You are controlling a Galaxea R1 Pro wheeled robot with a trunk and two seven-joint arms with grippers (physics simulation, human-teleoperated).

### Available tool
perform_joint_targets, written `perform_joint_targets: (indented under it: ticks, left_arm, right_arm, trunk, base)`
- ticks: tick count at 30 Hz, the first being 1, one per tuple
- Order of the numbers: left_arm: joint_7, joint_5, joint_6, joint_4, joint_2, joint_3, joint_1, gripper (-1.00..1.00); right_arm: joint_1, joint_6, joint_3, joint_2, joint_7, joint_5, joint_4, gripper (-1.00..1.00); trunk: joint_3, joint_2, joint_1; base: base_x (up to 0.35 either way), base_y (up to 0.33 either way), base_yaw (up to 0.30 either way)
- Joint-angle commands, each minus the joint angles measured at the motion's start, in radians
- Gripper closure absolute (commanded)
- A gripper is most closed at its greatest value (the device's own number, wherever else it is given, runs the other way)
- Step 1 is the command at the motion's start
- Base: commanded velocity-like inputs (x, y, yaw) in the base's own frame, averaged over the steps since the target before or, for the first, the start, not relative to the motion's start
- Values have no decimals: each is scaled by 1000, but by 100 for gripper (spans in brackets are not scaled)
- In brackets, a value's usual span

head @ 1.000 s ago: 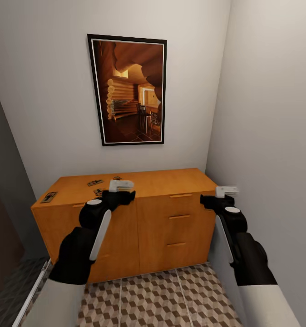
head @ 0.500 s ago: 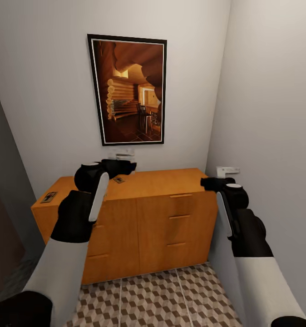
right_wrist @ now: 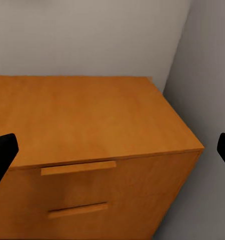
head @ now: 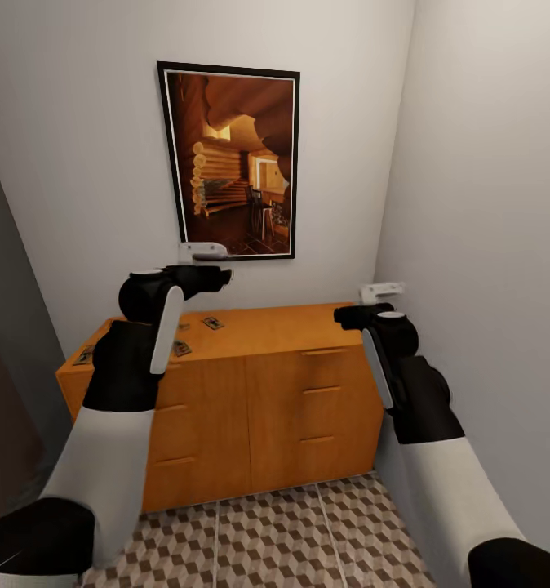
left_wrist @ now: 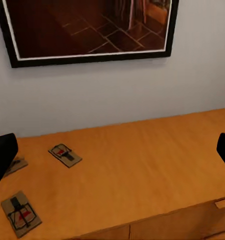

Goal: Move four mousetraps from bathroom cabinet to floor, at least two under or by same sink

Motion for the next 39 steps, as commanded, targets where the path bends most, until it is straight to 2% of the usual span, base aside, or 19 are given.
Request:
perform_joint_targets:
  ticks: [1, 6, 8, 13, 19, 29, 36, 39]
  left_arm:
    - [23, 8, 3, 2, 2, 12, -2, -100]
    - [124, 6, 3, 15, 33, 78, -9, -100]
    - [190, 7, 4, 25, 66, 109, -19, -100]
    - [263, 7, 5, 62, 117, 134, -30, -100]
    - [292, 12, 12, 85, 175, 143, -29, -100]
    - [299, 16, 16, 72, 196, 141, 10, -100]
    - [299, 16, 16, 71, 193, 140, 19, -100]
    - [299, 16, 16, 72, 182, 140, 22, -100]
  right_arm:
    - [-5, 6, 5, 5, -1, 7, 7, -100]
    - [-26, 5, 16, 22, -15, 7, 55, -100]
    - [-32, 0, 18, 27, -35, 6, 95, -100]
    - [-37, -34, 17, 31, -65, 6, 169, -100]
    - [-40, -86, 15, 35, -79, 4, 228, -100]
    - [-41, -98, 15, 38, -79, 3, 242, -100]
    - [-40, -97, 16, 38, -76, 3, 244, -100]
    - [-39, -97, 17, 38, -76, 2, 247, -100]
  trunk:
    - [-1, -1, 0]
    - [-1, -1, 0]
    - [-1, -1, 0]
    - [-1, -1, 0]
    - [-1, -1, 0]
    - [-1, -1, 0]
    - [-1, -1, 0]
    - [-1, -1, 0]
  base:
    - [0, 0, 0]
    - [0, 0, 0]
    - [0, 0, 0]
    - [0, 0, 0]
    - [0, 0, 0]
    - [0, 0, 0]
    - [0, 0, 0]
    - [24, 0, 0]
